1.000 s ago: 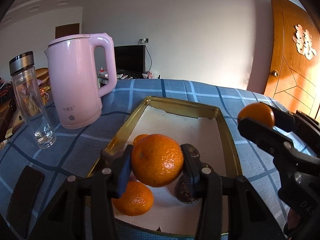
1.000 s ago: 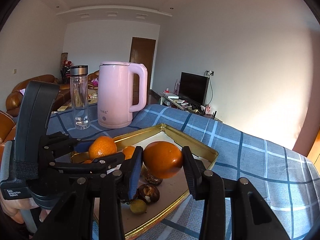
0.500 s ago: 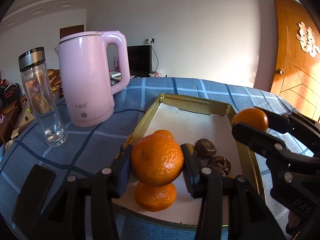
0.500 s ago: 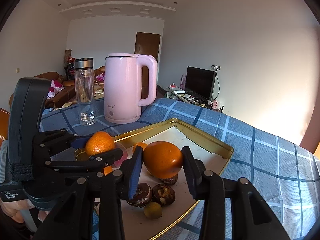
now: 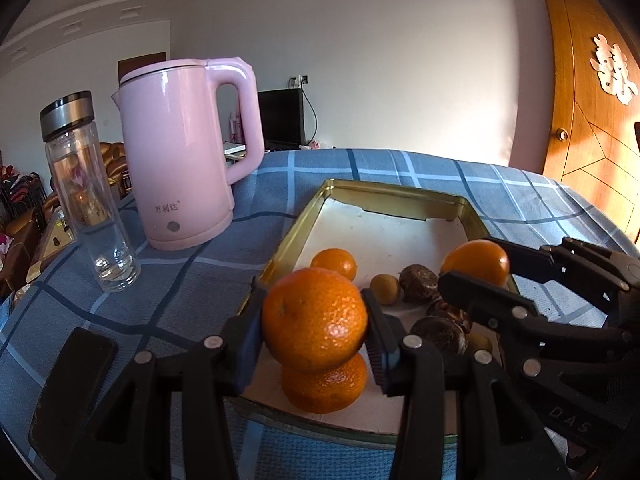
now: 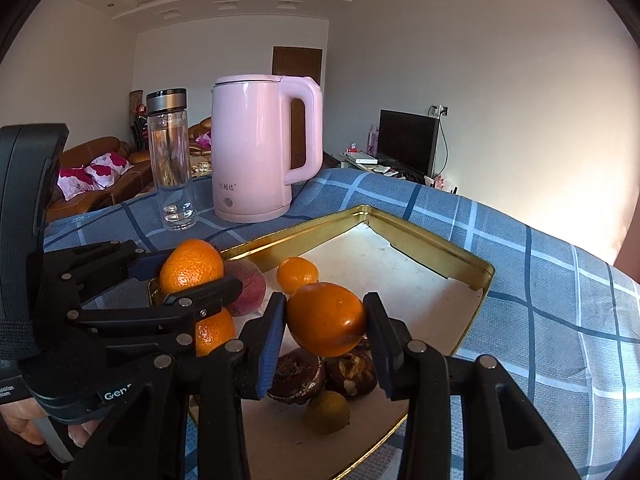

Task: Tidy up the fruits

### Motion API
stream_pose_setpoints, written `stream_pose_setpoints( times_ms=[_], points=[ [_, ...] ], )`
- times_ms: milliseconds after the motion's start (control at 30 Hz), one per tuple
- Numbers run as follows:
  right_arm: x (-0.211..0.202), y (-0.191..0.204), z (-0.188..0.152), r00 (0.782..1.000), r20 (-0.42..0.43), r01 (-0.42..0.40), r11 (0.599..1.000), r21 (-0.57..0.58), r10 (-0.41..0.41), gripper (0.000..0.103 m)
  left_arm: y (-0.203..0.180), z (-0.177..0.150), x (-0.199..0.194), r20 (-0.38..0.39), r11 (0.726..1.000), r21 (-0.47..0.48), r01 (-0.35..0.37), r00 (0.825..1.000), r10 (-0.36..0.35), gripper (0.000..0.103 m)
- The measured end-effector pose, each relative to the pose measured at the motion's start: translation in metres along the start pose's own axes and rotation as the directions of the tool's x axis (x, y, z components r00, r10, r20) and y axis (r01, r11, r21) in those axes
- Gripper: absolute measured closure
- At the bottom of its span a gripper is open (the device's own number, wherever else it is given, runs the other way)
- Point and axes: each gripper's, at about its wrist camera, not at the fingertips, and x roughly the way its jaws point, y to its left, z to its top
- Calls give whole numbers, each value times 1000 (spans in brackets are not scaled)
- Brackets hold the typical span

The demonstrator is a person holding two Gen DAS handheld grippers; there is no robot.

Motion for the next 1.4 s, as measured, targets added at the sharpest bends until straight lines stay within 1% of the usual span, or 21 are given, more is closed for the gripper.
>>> stream_pose_setpoints(
  times_ms=[200,333,433,533,600,667,733,800,933,1000,1067,1267,1400],
  points=[
    [5,0,-4,1000,-19,-9,1000,3,9,62,-4,0,1,0,1000,22,-14,1000,14,55],
    [9,-3,-9,999,-42,-17,1000,9,17,61,-8,-1,6,-20,999,43,-15,1000,15,55],
    [9,-6,-12,998,-55,-41,999,20,42,61,-10,-1,8,-29,999,49,-14,999,15,53],
    [10,-7,-15,995,-78,-63,998,22,65,61,-11,-1,8,-31,999,48,-25,999,26,46],
    [9,-8,-15,995,-75,-62,998,24,64,61,-12,-1,8,-28,998,47,-36,999,38,39],
    [8,-10,-17,995,-76,-62,998,30,64,58,-10,-1,7,-22,998,40,-42,999,42,35],
    [6,-13,-18,996,-70,-53,998,41,55,50,-10,-1,5,-18,998,35,-42,999,43,31],
    [3,-15,-19,997,-61,-46,998,46,49,47,-10,-1,2,-9,998,34,-46,999,47,25],
    [-8,-15,-21,998,-33,-45,998,49,47,42,-12,1,-9,21,998,34,-52,998,51,19],
    [-15,-15,-21,999,-16,-38,998,48,39,40,-12,3,-16,46,998,33,-61,997,59,11],
    [-23,-16,-20,999,2,-33,998,50,33,37,-13,5,-24,66,998,28,-58,996,56,8],
    [-49,-18,-13,998,63,-4,999,48,1,32,-17,10,-40,106,998,34,-60,993,56,6],
    [-63,-19,-11,994,94,44,998,41,-47,27,-17,12,-45,121,997,31,-66,991,61,4]
  ],
)
